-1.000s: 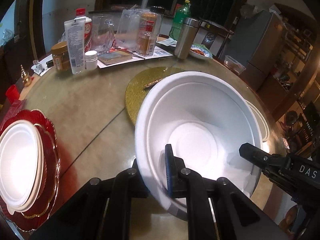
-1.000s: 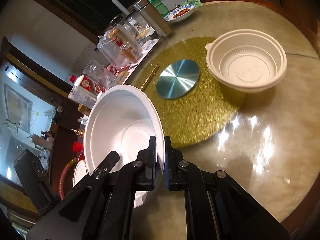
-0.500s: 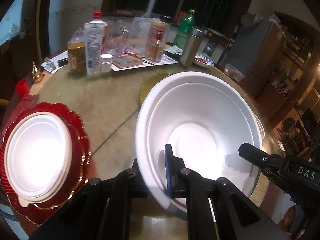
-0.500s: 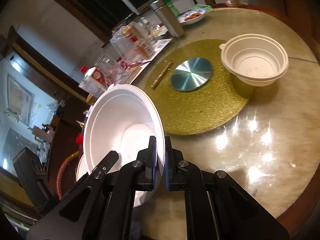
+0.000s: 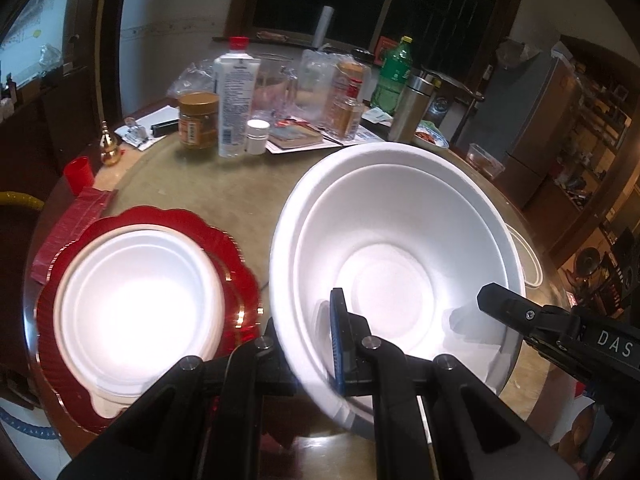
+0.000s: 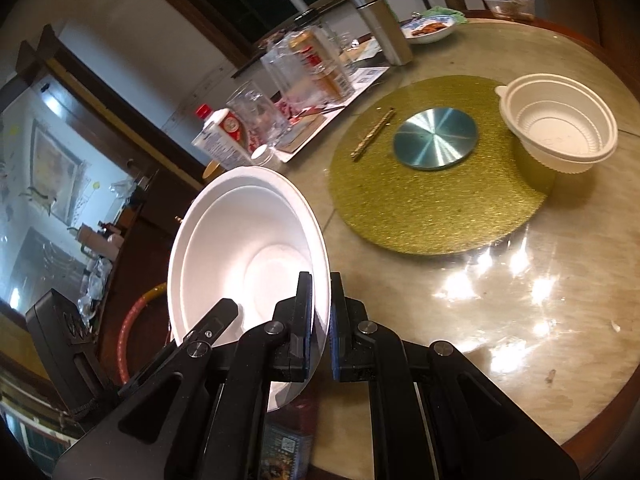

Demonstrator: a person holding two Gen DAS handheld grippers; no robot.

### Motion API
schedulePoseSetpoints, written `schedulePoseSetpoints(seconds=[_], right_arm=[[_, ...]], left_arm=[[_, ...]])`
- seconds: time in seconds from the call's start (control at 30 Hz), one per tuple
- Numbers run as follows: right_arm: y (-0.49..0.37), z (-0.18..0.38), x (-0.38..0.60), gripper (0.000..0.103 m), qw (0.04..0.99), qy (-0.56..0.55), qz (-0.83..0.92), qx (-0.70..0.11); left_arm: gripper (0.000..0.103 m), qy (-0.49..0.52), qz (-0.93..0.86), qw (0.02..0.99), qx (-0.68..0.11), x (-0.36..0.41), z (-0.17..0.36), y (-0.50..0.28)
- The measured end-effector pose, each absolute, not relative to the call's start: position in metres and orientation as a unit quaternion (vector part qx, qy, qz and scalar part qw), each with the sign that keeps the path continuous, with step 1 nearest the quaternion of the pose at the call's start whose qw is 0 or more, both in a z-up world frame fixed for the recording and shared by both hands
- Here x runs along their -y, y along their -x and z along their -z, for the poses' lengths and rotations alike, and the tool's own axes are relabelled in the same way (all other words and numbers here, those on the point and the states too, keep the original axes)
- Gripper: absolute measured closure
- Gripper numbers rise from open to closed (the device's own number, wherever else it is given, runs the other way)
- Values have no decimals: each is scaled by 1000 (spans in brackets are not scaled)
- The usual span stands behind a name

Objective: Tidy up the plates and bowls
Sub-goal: 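Lift both white bowls and carry them toward the red plate stack, then lower the right gripper's white bowl into the stack while the left holds its bowl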

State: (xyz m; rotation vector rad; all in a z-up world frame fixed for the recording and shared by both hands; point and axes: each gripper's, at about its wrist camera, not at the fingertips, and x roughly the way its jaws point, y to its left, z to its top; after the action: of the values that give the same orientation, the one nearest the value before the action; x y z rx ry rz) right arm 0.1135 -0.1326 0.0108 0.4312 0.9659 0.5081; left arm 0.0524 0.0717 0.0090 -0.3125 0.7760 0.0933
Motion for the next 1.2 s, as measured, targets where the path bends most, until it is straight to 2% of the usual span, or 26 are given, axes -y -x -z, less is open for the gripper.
schedulePoseSetpoints(seconds=[1.2], right_arm=[[-101,-6,7,96,793,-152,-345,-478]], left_arm=[[93,173,-143,907,-357,-172,-8,-2]])
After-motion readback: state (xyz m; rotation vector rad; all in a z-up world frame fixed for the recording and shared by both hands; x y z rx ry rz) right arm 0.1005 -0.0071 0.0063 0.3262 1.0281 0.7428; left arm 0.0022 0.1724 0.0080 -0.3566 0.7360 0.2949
